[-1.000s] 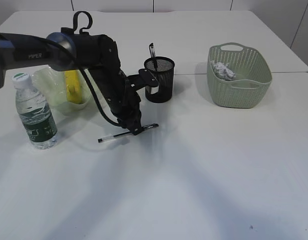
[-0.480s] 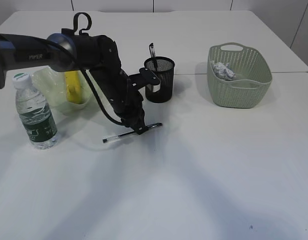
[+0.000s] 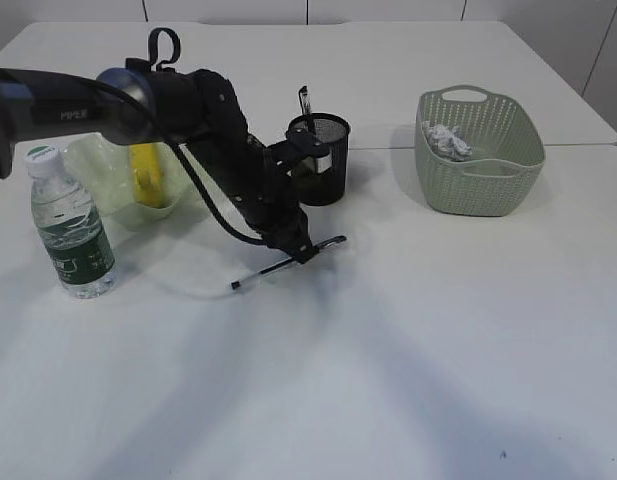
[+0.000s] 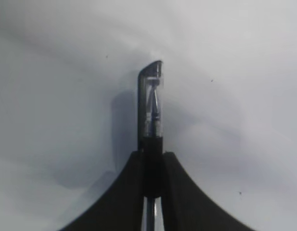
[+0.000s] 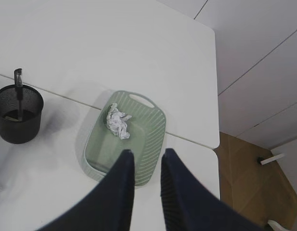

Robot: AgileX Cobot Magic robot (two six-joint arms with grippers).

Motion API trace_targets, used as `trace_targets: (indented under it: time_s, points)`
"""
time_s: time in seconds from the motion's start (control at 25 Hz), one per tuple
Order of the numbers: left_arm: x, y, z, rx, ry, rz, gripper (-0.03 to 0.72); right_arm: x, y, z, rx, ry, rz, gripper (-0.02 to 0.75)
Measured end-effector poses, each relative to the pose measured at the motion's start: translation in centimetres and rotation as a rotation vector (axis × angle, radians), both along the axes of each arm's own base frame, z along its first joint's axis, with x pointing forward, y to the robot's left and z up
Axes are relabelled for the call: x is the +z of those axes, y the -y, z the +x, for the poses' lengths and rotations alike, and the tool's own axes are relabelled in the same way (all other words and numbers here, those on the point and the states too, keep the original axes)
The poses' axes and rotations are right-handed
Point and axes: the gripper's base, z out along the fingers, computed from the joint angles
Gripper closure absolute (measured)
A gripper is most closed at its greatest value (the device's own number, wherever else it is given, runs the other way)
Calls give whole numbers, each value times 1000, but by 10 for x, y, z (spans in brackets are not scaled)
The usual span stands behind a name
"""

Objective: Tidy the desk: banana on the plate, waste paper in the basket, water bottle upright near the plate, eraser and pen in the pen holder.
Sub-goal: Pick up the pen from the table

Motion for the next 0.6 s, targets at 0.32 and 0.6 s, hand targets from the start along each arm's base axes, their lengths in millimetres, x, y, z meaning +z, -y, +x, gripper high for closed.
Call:
trace_targets:
  time_s: [0.32, 0.6]
  points:
    - [31, 8, 7, 60, 115, -119, 647, 0, 0, 0, 3, 5, 1, 590]
    - [50, 9, 13, 101, 206, -164, 648, 1, -1, 1, 6, 10, 2, 591]
